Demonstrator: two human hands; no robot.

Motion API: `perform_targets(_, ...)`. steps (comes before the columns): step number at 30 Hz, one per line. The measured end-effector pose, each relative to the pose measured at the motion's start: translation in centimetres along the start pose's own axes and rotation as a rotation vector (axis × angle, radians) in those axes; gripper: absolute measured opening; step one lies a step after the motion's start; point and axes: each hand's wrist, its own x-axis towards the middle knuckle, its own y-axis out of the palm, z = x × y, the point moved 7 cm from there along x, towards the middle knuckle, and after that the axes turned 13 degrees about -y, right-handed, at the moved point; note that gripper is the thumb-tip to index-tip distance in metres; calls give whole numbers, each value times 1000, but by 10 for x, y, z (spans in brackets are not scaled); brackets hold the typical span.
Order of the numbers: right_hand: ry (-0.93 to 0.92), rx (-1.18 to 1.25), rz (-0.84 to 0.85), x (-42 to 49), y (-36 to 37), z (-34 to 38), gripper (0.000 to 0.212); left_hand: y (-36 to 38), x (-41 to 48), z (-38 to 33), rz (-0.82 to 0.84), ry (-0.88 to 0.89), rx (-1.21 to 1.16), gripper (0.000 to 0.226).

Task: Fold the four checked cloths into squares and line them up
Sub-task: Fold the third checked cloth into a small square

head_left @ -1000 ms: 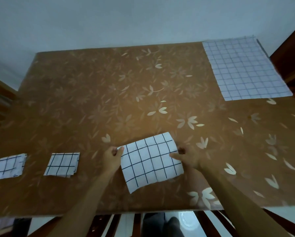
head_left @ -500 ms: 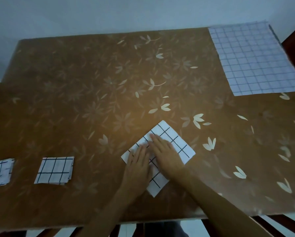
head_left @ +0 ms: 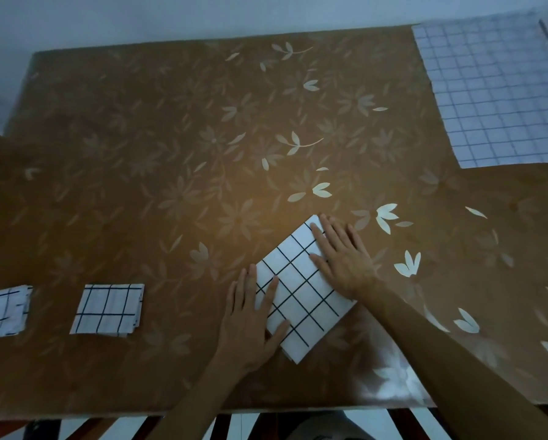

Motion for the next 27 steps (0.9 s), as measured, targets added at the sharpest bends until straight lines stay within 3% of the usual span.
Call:
perform_targets(4,96,159,-112,-15,-15,2,62,-36,27,-11,-164,-50,-132,45)
perform_targets(6,164,237,-193,-33,-21,-2,57,-52,52,-21,-169,-75,-182,36)
perform_targets(9,240,279,-309,-63,-30,-11,50,-67,89,-40,-20,-132,-213,41)
perform_targets(12,324,302,-286,-89,-34,-19,45,-68,110,-48,165,-217,-176,48)
perform_targets(17,408,306,-185,-106,-31,-30,69,-55,112,-49,323,-224,-256,24)
perform_targets(19,473,406,-180,-110,-26,-36,77,-55,107,-53,393,-180,-428,34)
perform_targets(24,550,761,-261,-117,-35,-35,82,-58,95,-50,559,-163,-818,5)
perform_targets(27,559,967,-324,-119,-41,-31,72,-54,84,-46,675,-209,-1067,29)
